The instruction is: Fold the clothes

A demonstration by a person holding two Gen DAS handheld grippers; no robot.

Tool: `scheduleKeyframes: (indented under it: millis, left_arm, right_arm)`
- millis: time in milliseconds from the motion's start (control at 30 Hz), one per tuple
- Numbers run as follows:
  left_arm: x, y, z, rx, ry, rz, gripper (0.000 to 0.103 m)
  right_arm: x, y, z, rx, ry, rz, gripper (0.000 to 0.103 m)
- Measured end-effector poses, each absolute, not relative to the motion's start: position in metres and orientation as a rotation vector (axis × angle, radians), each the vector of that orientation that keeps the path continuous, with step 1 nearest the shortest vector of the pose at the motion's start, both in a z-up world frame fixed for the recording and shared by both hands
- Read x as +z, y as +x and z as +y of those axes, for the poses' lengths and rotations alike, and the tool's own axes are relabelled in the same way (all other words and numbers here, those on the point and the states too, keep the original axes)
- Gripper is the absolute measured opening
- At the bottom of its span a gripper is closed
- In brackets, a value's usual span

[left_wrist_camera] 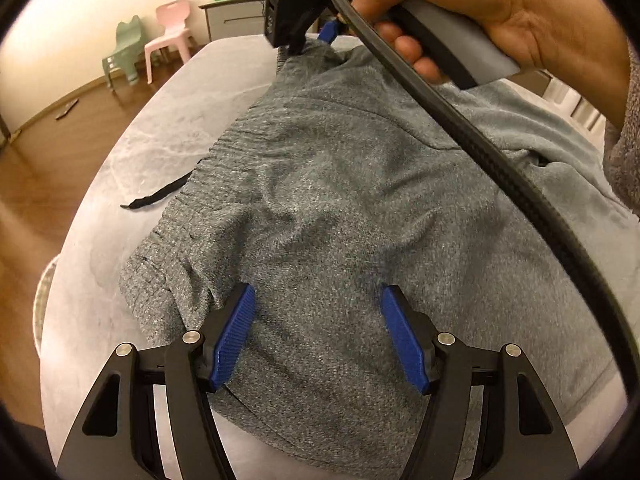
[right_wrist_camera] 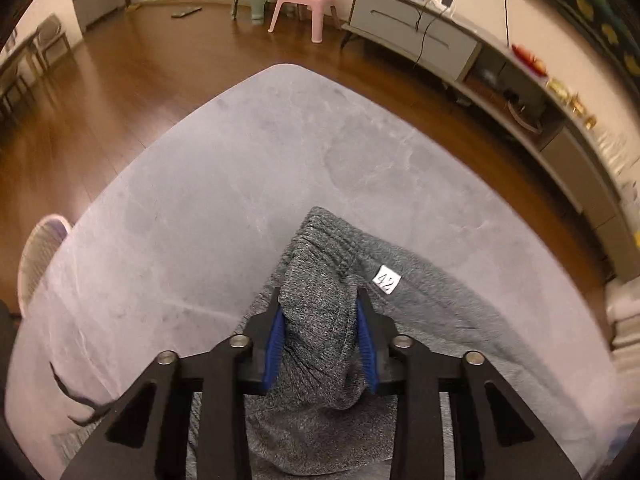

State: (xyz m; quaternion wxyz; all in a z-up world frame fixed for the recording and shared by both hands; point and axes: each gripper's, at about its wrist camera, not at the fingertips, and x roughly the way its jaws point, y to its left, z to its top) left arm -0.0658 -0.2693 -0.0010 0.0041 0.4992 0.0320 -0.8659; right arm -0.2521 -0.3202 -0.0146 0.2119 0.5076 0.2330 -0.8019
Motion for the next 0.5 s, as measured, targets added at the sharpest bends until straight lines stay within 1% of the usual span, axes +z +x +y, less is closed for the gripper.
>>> scheduleKeyframes:
  millis: [33, 100, 167, 233, 300, 333, 400, 433, 500]
  left_arm:
    - [0.000, -0.064, -0.271, -2.713, 1.566, 0.110, 0.069]
    - [0.001, -0.062, -0.274, -2.713, 1.570, 0.133, 0.069]
    - [0.000, -0.062, -0.274, -2.711, 1.572, 0.135, 0.069]
    - [0.000, -0.063, -0.270, -2.698, 1.573, 0.100, 0.069]
    - [-0.001, -0.065, -0.266, -2.684, 1.577, 0.067, 0.069]
    - [-0.001, -0.067, -0.265, -2.678, 1.581, 0.066, 0.069]
    - [0.000, -0.068, -0.267, -2.677, 1.583, 0.104, 0.069]
    - [0.002, -0.067, -0.270, -2.678, 1.569, 0.134, 0.069]
    - [0.009, -0.067, -0.277, -2.685, 1.520, 0.180, 0.069]
  right_arm:
    - [-0.009, -0.250, -0.320, -2.240, 1.392, 0.672, 0.030]
    - [0.006, -0.253, -0.322, -2.293, 1.350, 0.659, 0.030]
    - [0.025, -0.261, -0.317, -2.347, 1.317, 0.560, 0.030]
    - [0.035, -0.272, -0.315, -2.393, 1.289, 0.456, 0.031]
    - [0.022, -0.287, -0.315, -2.381, 1.295, 0.392, 0.038]
    - [0.011, -0.293, -0.313, -2.331, 1.337, 0.370, 0.049]
    - [0.008, -0.292, -0.291, -2.298, 1.392, 0.251, 0.049]
    - [0.007, -0.292, -0.280, -2.280, 1.418, 0.192, 0.052]
    - [0.027, -0.274, -0.243, -2.278, 1.356, 0.051, 0.057]
